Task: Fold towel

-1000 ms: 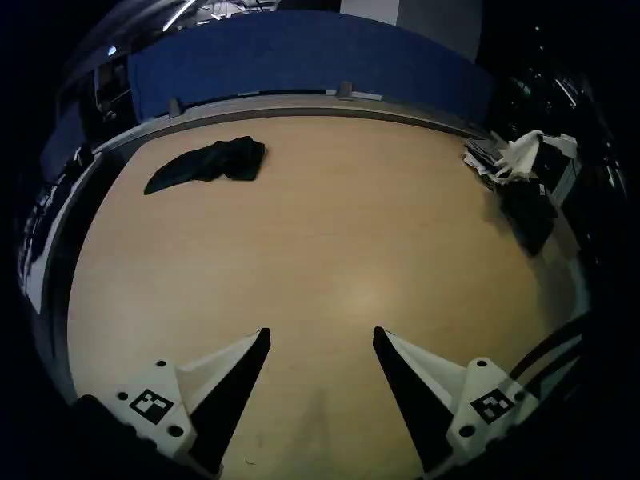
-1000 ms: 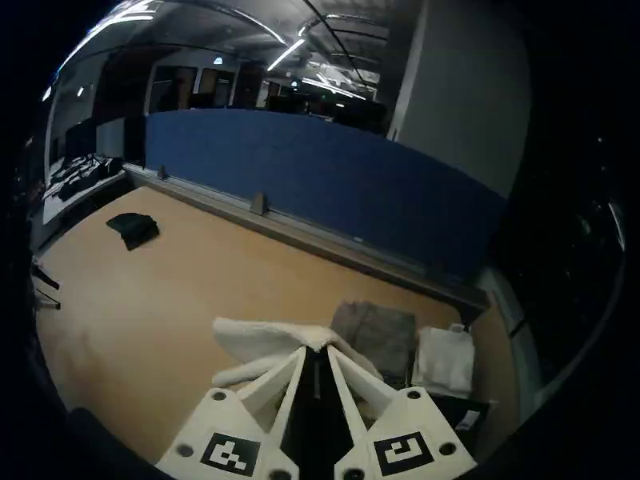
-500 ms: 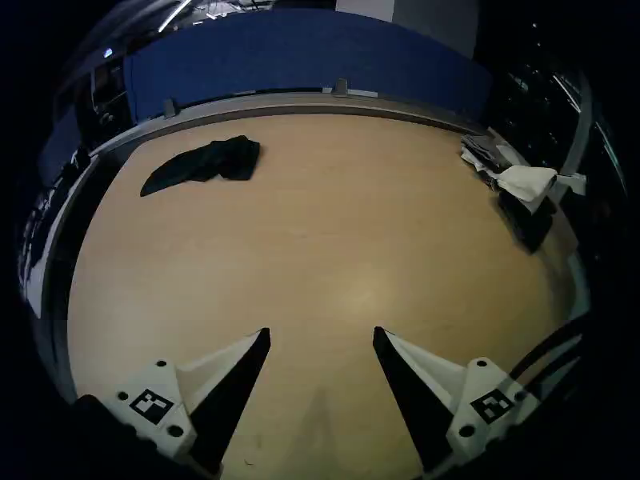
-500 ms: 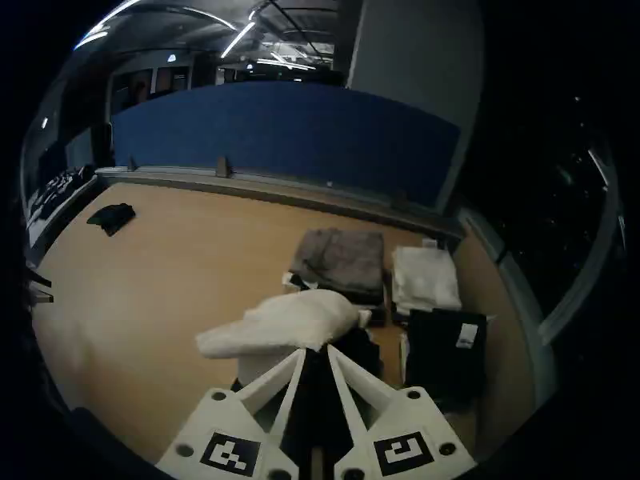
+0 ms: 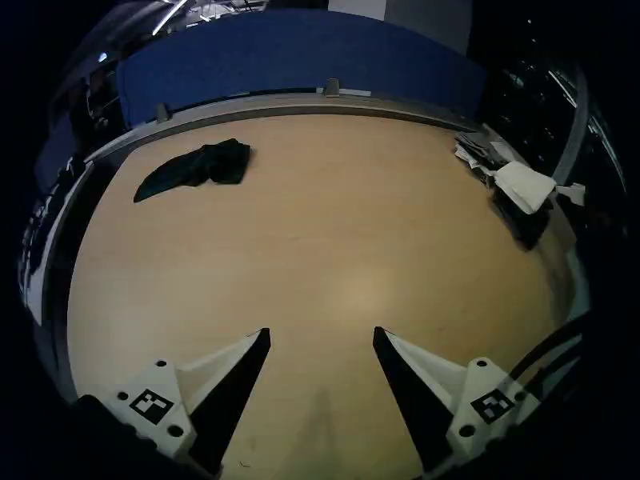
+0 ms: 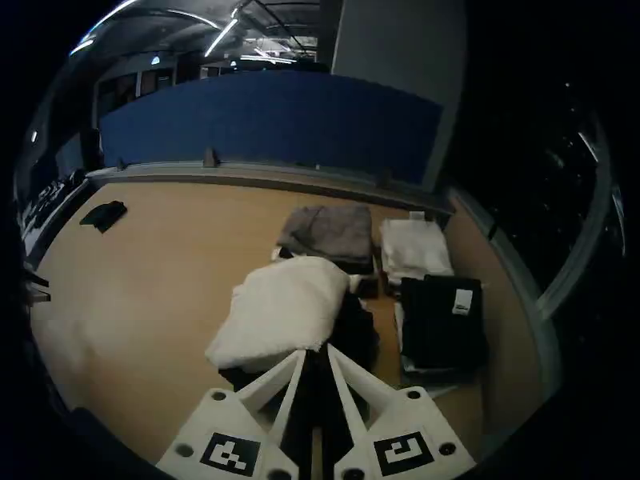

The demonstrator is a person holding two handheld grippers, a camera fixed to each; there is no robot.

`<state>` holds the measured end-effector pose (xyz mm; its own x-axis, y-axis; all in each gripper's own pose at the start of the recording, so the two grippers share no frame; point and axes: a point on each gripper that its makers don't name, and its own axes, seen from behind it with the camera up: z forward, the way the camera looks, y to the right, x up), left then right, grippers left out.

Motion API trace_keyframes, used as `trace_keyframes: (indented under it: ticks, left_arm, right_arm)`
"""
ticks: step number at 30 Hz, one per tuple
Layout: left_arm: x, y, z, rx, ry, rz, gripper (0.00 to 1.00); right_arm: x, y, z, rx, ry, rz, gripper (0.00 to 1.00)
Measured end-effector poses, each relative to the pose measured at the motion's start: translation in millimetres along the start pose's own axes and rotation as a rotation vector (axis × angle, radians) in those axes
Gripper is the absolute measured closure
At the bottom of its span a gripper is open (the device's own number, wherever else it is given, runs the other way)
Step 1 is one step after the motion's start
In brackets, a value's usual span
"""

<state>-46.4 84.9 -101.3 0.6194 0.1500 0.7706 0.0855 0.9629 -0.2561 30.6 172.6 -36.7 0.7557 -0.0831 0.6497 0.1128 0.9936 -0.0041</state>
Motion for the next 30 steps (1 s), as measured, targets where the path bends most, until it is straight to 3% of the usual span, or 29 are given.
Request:
trace_keyframes:
  ticks: [16, 24, 30]
  left_arm:
    - [-3.1, -0.5, -2.7, 0.008, -0.005, 0.006, 0.04]
    - [-3.4, 0.5, -0.6, 0.01, -0.01, 0.013, 0.05]
    - [-1.8, 3.0, 0.5, 0.006, -0.008, 0.013, 0.04]
  right_arm:
    - [-68.4, 13.3, 21.9, -0.055, -0.12, 0.058, 0.97]
    - [-87.9, 16.3, 37.9, -0.074, -0.159, 0.083, 0.97]
    - [-87.3, 16.7, 37.9, -0.088, -0.152, 0.066, 0.94]
